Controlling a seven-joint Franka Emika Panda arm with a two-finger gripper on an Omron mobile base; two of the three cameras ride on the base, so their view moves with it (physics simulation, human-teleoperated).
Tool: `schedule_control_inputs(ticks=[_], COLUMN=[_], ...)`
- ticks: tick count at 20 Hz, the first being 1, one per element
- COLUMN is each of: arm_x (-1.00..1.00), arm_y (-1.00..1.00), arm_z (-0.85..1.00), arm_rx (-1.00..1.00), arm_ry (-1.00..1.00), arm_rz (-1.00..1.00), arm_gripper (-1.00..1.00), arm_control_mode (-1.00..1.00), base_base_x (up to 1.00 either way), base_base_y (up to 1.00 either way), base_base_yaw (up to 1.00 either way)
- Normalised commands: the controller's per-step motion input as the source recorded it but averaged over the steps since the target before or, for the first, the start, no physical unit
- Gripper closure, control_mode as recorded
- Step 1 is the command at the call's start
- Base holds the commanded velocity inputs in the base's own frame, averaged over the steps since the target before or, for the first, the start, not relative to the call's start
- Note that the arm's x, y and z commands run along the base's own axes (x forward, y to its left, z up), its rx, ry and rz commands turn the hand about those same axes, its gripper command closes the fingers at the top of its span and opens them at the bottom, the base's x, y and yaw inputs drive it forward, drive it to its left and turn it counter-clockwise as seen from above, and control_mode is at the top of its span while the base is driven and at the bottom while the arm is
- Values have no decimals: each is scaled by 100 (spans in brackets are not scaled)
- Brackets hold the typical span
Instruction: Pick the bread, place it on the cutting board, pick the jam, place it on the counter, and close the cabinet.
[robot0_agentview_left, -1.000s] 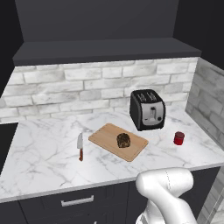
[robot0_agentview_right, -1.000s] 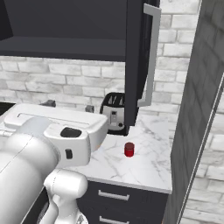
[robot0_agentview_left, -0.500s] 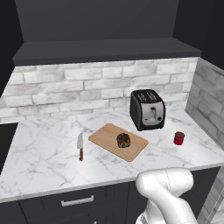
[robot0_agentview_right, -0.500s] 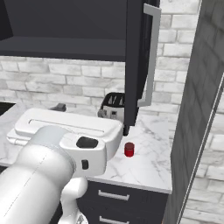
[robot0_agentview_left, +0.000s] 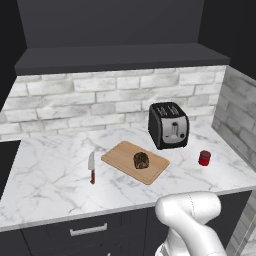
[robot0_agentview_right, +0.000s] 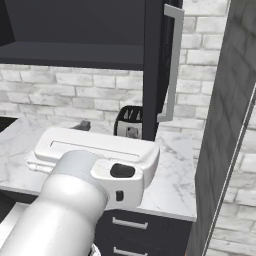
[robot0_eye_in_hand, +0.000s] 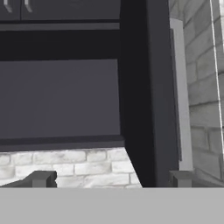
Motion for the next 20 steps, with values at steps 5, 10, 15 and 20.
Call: schedule_control_inputs(ticks=[5,10,15,20], arm_x=[0,0,0,0], arm_y=[-23,-18,-12,-13], arm_z=[0,0,0,0], arm_rx=[0,0,0,0], arm_ry=[-2,-2,0,0], arm_rz=[0,0,0,0], arm_gripper=[-100,-100,-100,-100], arm_control_mode=[-100,-100,-100,-100], base_base_x=[0,0,0,0], base_base_y=[0,0,0,0], base_base_yaw=[0,0,0,0])
